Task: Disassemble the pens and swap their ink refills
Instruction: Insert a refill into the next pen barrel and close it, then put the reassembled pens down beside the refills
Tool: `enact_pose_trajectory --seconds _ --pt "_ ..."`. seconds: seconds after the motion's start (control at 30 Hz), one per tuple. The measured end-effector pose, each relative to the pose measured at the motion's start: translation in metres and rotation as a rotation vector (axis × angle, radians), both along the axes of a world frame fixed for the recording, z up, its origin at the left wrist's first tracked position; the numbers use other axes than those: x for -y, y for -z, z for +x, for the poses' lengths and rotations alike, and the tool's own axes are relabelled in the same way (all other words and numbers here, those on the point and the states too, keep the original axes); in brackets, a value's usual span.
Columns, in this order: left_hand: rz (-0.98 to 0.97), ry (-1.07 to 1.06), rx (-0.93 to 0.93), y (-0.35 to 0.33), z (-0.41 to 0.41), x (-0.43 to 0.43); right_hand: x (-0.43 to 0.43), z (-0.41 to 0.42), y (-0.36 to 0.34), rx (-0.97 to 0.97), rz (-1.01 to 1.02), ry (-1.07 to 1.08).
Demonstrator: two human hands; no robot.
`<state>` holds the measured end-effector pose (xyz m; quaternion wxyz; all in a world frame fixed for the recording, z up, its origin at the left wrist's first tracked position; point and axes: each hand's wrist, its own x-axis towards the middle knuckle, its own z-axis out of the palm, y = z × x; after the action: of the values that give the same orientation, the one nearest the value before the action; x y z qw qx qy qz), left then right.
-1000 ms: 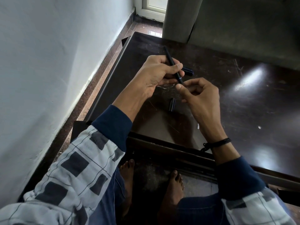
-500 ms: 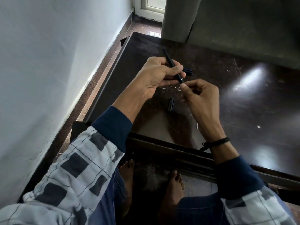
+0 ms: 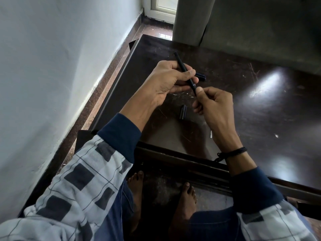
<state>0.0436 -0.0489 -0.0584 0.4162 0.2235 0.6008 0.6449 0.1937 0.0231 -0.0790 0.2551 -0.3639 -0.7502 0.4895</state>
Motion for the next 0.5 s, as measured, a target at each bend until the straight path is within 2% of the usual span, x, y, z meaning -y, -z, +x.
enact_pose_trajectory --seconds 0.23,0.5 --pt "-0.002 0.006 -0.008 0.0025 -0.0008 -0.0009 -0.0012 0.0011 0.0002 -0.001 0.056 0.012" --pt "-0.006 0.013 -0.018 0.0032 -0.0007 -0.0015 -0.0003 0.0009 -0.0001 -0.018 -0.009 -0.001"
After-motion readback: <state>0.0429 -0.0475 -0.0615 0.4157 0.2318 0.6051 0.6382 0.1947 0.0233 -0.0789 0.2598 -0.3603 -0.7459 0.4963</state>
